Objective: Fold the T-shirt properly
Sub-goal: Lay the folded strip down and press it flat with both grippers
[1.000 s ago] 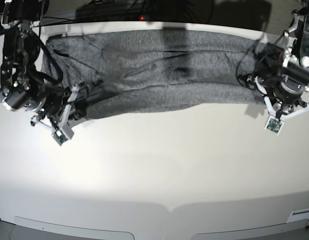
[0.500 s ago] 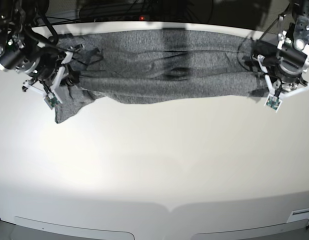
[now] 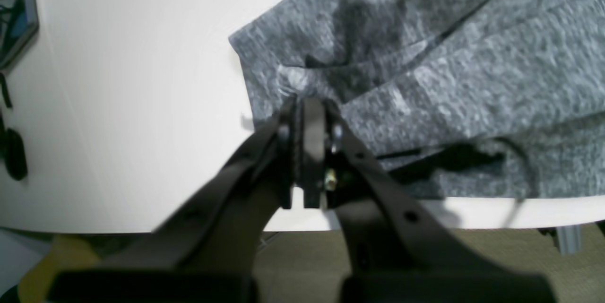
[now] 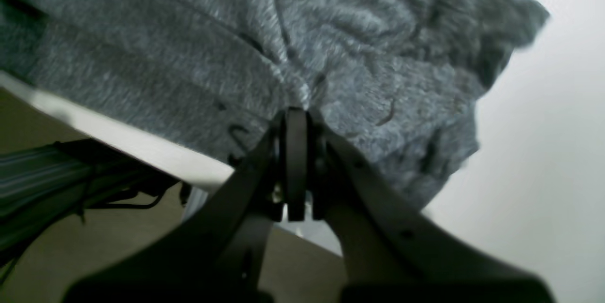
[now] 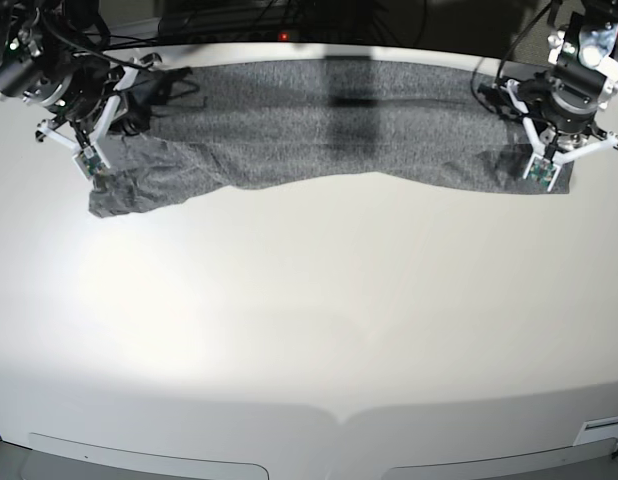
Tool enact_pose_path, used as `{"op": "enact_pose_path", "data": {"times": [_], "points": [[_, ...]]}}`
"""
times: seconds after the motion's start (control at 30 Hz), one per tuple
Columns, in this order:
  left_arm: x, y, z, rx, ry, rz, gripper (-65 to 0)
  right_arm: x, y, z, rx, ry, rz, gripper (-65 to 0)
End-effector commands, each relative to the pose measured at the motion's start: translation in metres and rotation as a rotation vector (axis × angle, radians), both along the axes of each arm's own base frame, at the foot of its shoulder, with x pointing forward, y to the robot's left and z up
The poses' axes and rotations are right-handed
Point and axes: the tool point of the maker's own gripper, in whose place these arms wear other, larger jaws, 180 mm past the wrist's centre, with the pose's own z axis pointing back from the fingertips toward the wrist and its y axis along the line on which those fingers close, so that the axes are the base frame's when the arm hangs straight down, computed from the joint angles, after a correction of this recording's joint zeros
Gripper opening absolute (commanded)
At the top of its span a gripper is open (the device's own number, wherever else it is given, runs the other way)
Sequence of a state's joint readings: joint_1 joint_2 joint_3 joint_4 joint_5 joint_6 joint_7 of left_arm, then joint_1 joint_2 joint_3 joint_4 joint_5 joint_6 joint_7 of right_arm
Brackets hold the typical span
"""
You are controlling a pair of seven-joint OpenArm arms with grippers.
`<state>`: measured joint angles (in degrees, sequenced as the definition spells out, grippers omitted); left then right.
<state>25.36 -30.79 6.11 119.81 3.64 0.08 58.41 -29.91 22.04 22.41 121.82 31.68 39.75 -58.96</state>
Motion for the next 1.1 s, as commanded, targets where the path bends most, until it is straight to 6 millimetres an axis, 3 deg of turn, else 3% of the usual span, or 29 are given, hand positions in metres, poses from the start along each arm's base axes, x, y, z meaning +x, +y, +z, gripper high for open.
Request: {"op": "enact_pose_path", "data": {"times": [0.0,0.4,0.5,0.57,0.73,0.97,1.07], "points": [[0.01,0.003,0.012,0.017,-0.056,-0.007,-65.0,0.003,0.003,0.006,0.012,-0.028,0.006,-65.0],[0.008,0.003,0.011,0.015,-0.049,-0.002,-65.0,-0.002,0.012,0.0,0.048,-0.005,-0.015,-65.0],[0.008,0.004,0.011,0.016,-0.046,0.0,-65.0,-0.002,0.013,0.0,0.055,-0.002,-0.013,-50.0],[0.007,0.005,0.01,0.019,-0.038,0.004,-65.0,-0.004,0.015,0.0,0.069,-0.001,-0.012,-44.2],[0.006,0.005,0.01,0.02,-0.035,0.005,-65.0,-0.001,0.017,0.002,0.084,-0.018,-0.011,-43.3],[0.01,0.003,0.012,0.013,-0.058,-0.007,-42.4,0.017,0.045,0.031,0.296,-0.154,-0.003,-43.3],[0.01,0.003,0.012,0.016,-0.06,-0.008,-37.9,0.016,0.046,0.031,0.297,-0.15,-0.003,-43.3]]}}
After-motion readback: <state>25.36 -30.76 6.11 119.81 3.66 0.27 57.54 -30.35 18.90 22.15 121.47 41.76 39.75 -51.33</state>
